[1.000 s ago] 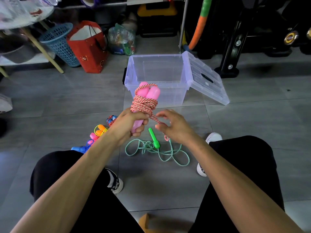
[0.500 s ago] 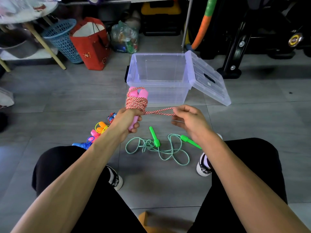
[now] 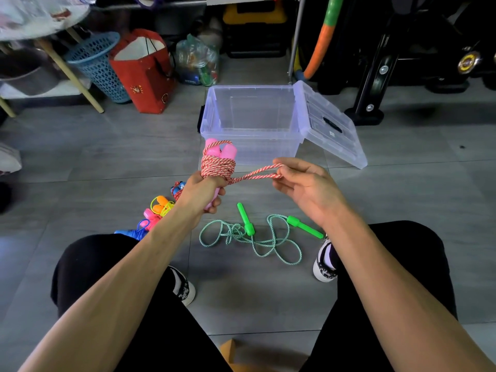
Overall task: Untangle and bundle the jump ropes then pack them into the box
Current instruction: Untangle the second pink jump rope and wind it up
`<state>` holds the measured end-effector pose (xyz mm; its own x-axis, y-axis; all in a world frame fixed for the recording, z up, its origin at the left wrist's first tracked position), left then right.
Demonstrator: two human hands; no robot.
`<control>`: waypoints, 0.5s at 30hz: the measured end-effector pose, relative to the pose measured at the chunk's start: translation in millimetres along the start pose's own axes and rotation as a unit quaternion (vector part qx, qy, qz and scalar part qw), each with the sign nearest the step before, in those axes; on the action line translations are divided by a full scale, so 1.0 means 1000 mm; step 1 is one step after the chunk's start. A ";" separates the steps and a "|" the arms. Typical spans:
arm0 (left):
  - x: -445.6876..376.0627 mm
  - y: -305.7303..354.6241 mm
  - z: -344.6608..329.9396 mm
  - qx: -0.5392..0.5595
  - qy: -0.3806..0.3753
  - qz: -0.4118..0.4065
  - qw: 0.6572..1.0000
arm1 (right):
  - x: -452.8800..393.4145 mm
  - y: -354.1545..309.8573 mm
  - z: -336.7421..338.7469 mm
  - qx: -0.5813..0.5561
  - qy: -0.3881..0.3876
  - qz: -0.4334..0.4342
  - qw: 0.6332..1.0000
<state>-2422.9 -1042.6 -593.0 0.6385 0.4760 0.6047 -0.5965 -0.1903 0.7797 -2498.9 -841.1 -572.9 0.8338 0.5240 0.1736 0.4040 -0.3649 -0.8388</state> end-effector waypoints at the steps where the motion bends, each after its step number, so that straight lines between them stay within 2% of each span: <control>1: 0.001 0.000 0.000 -0.004 -0.006 0.002 1.000 | 0.000 -0.002 0.000 -0.016 -0.004 0.011 1.000; 5: 0.007 -0.003 -0.006 -0.053 -0.060 0.009 0.997 | 0.001 -0.006 -0.008 -0.043 -0.043 0.060 0.996; 8: 0.014 -0.005 -0.013 -0.097 -0.075 -0.034 0.992 | 0.003 -0.008 -0.014 -0.018 -0.010 0.111 0.994; 10: 0.017 -0.007 -0.016 -0.165 -0.057 -0.081 0.981 | 0.003 -0.009 -0.016 0.005 0.028 0.134 0.991; 13: 0.018 -0.011 -0.018 -0.292 -0.004 -0.202 0.935 | 0.000 -0.007 -0.018 0.033 0.073 0.151 0.985; 15: 0.019 -0.014 -0.019 -0.319 0.019 -0.253 0.913 | 0.001 -0.006 -0.021 0.061 0.091 0.161 0.981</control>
<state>-2412.0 -1014.7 -595.5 0.9010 0.3955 0.1782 -0.3993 0.5957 0.6969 -2492.8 -854.6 -557.1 0.9687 0.2461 -0.0311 0.0691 -0.3884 -0.9189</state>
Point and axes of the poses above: each hand's wrist, its own x-axis away from the middle knuckle, its own z-axis out of the back of the hand, y = z × x, the point moved 1 cm from there along -x, towards the middle knuckle, and after that the axes turned 7 degrees about z, right-handed, at the moved point
